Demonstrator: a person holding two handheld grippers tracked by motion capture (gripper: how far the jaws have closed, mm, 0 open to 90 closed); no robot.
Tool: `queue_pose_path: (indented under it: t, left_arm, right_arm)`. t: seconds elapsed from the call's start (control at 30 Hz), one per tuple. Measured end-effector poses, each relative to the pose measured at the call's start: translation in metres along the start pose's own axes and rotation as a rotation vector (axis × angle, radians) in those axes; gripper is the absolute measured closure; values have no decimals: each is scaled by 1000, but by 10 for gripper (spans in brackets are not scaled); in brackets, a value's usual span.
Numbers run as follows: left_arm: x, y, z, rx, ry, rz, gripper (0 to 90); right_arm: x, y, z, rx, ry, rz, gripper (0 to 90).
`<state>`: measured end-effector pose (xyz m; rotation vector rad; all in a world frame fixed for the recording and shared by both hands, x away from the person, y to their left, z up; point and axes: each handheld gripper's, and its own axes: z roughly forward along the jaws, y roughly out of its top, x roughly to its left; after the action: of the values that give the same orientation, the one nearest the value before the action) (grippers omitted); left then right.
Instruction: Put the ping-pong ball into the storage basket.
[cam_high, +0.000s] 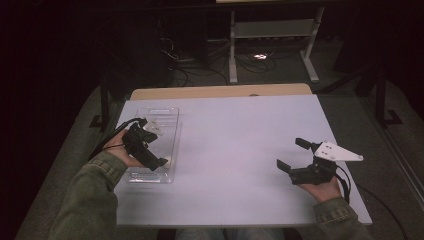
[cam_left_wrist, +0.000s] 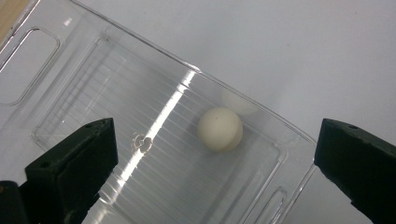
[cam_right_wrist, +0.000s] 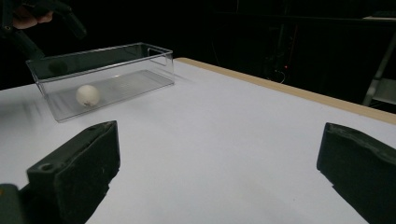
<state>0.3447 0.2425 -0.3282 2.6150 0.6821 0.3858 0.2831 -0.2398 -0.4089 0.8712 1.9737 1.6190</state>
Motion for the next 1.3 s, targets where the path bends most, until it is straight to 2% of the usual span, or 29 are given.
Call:
queue_pose_path:
  t: [0.07, 0.23, 0.5, 0.67, 0.73, 0.9, 1.1, 1.3]
  left_arm:
    - [0, -2, -1, -10, -1, -8, 0]
    - [-5, -10, -4, -72, -4, -30, 0]
    - [-7, -19, -3, -90, -3, -42, 0]
    - [-8, -25, -6, -134, -12, -69, 0]
    - [-10, -27, -6, -146, -13, -68, 0]
    - [-13, -30, -7, -156, -2, -66, 0]
    - [-14, -39, -9, -182, 3, -87, 0]
    - [-15, -49, -11, -229, 3, -109, 0]
  right_arm:
    - [0, 0, 0, -1, 0, 0, 0]
    - [0, 0, -1, -3, -3, 3, 0]
    - [1, 0, -2, -2, -6, 4, 0]
    - [0, 0, -2, -2, -7, 5, 0]
    - [1, 0, -2, -2, -6, 4, 0]
    - [1, 0, -3, -2, -7, 4, 0]
    - [0, 0, -2, -2, -7, 2, 0]
    - [1, 0, -2, -2, -6, 2, 0]
